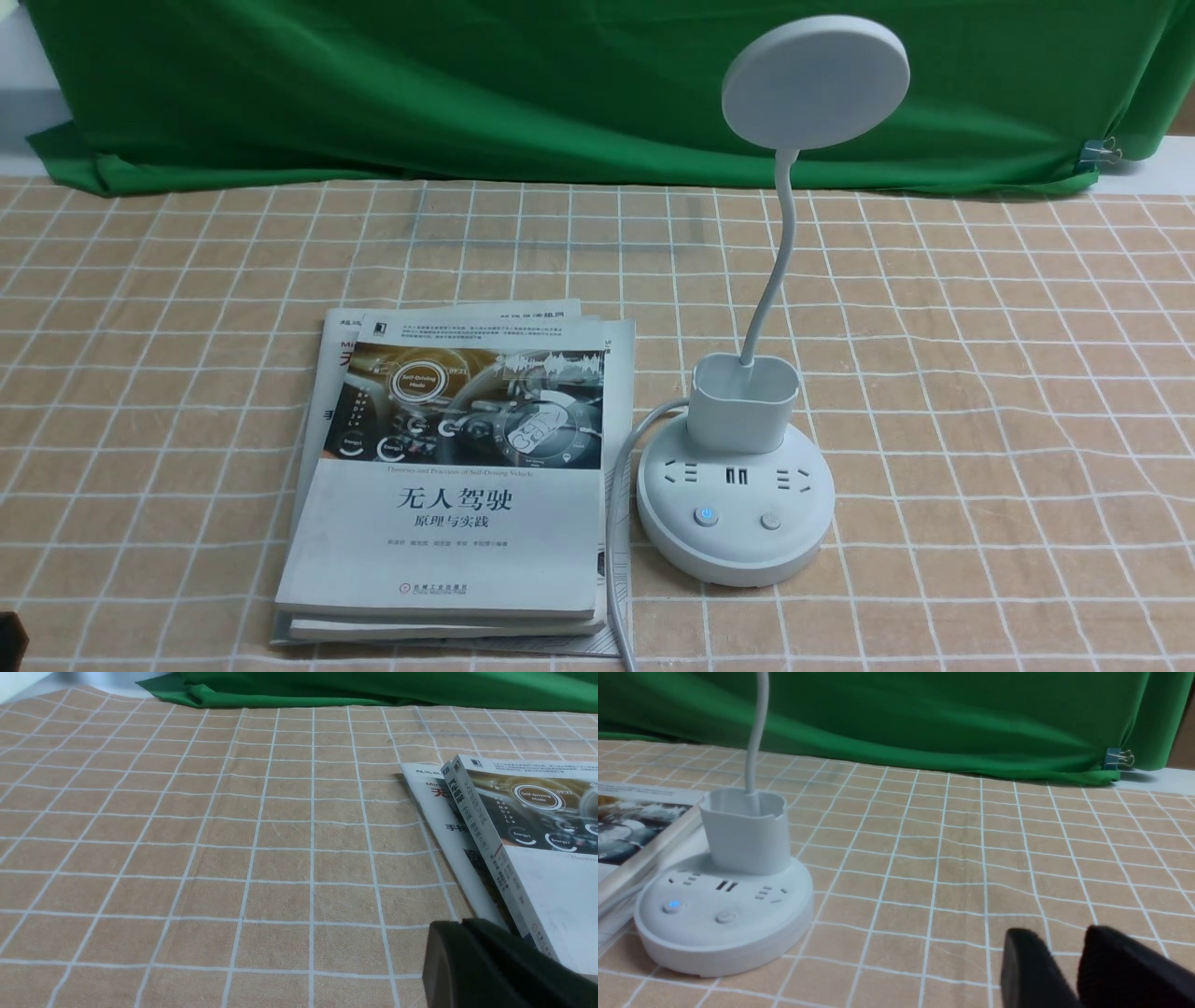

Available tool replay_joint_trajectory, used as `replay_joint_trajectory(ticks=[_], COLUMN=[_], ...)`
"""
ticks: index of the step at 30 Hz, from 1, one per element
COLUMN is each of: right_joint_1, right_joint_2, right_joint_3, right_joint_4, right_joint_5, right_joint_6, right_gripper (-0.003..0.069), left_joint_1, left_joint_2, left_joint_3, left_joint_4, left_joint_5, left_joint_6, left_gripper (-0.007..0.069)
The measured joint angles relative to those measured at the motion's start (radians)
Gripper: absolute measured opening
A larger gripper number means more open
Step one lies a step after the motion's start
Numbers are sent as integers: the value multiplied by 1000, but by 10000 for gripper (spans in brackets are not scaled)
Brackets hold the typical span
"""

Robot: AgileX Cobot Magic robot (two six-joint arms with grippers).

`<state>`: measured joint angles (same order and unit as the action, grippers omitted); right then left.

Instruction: Turn off the desk lamp on the light coffee tablecloth by hand.

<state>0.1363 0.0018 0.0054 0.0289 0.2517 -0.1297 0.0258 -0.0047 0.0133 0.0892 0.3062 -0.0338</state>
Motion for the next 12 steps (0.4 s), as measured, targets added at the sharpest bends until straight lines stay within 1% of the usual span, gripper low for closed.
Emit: replay_joint_trajectory(ticks=[12], right_joint_1=[0], right_joint_2=[0], right_joint_3=[0], right_joint_4=[0], right_joint_5=[-1], right_joint_6=[0], right_gripper=[214], left_joint_1=[0], left_joint_2=[0], left_joint_3=[0], left_joint_4=[0], left_joint_5=[0], left_joint_6=[0], left_gripper=[4])
